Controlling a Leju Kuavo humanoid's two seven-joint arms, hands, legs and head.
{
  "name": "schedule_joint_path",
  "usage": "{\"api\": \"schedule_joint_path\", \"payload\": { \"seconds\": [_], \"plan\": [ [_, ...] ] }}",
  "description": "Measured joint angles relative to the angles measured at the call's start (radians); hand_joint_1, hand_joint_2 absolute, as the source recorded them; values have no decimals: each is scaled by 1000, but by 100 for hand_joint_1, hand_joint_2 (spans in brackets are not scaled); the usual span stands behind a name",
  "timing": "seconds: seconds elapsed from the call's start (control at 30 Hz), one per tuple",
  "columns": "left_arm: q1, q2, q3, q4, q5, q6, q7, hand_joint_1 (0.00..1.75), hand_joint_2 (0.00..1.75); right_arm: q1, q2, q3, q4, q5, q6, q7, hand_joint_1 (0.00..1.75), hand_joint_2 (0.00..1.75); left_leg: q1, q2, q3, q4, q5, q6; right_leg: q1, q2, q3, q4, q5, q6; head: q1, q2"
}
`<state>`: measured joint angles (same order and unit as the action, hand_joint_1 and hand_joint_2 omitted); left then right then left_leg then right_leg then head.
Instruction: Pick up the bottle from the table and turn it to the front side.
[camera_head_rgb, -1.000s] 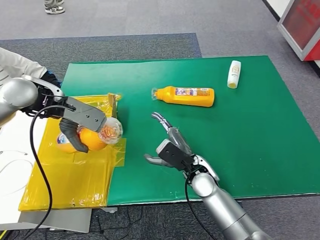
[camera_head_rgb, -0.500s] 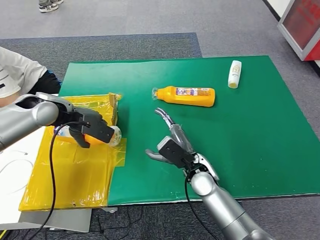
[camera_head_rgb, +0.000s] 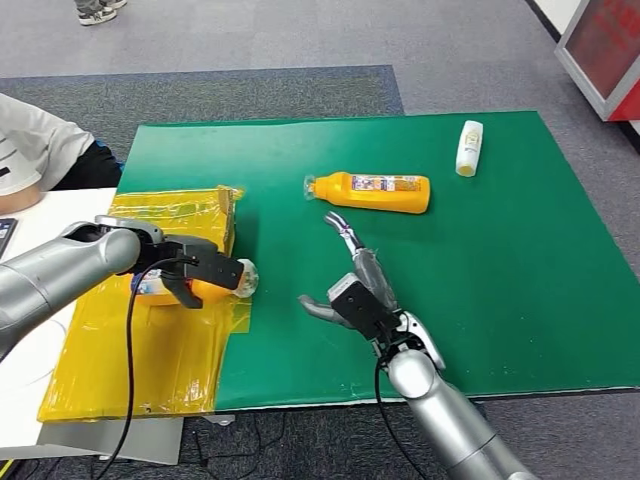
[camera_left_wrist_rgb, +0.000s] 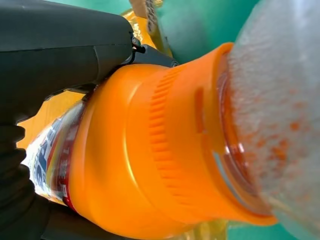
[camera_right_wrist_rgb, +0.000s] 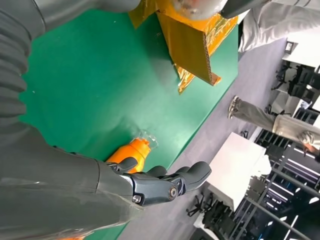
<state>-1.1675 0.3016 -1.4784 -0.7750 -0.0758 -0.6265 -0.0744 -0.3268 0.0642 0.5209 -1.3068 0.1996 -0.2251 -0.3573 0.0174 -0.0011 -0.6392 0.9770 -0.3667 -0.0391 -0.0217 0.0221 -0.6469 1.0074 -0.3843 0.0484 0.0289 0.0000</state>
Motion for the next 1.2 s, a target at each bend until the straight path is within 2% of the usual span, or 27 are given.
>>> {"api": "schedule_joint_path", "payload": {
  "seconds": [0.13,0.17,0.2,0.27,0.3,0.33,0.57,0.77,0.9,1.0,1.1,1.2],
  "plan": [
    [35,-36,58,96,30,62,-24,175,175,26,-6,-2,-31,6,-11,6,0,175,0,0,0,0,0,0,0,0,1,0,0,0,0,0],
    [48,-42,77,115,38,80,-35,147,175,32,-9,-2,-39,8,-14,6,0,175,0,0,1,0,0,0,0,0,1,0,0,0,0,0],
    [62,-47,99,132,45,94,-46,111,175,38,-11,-2,-47,9,-15,7,0,175,0,0,1,0,0,0,0,0,1,0,0,0,0,0],
    [88,-53,141,159,53,117,-65,28,175,48,-17,-1,-62,10,-18,11,0,175,0,0,1,0,0,0,0,0,1,0,0,0,0,0],
    [101,-57,163,171,55,135,-71,12,175,53,-20,-1,-69,12,-19,14,0,175,0,0,1,0,0,0,0,0,1,0,0,0,0,0],
    [114,-61,183,181,57,158,-73,4,175,58,-23,-1,-76,15,-21,18,0,175,0,0,2,0,0,0,0,0,2,0,0,0,0,0],
    [223,-87,326,209,42,293,-87,0,175,85,-39,1,-112,39,-22,41,0,175,0,0,2,0,0,0,0,0,2,0,0,0,0,0],
    [298,-90,435,202,13,336,-124,0,175,96,-47,1,-124,47,-20,51,0,175,0,0,2,0,0,0,0,0,2,0,0,0,0,0],
    [356,-82,520,159,6,345,-195,0,175,104,-50,2,-128,50,-20,54,0,175,0,0,2,0,0,0,0,0,3,0,0,0,0,0],
    [435,-62,615,78,48,289,-308,0,175,105,-56,2,-132,45,-14,52,0,175,0,0,2,0,-1,0,0,0,3,0,0,0,0,0],
    [549,-37,748,-45,136,160,-442,0,175,106,-64,2,-138,30,-3,44,0,175,0,0,2,0,-1,0,0,1,2,0,-1,0,0,0],
    [665,-21,876,-173,186,36,-531,0,175,105,-72,2,-148,24,6,34,0,175,0,0,2,0,-2,0,0,1,2,0,-2,0,0,0]
  ]
}}
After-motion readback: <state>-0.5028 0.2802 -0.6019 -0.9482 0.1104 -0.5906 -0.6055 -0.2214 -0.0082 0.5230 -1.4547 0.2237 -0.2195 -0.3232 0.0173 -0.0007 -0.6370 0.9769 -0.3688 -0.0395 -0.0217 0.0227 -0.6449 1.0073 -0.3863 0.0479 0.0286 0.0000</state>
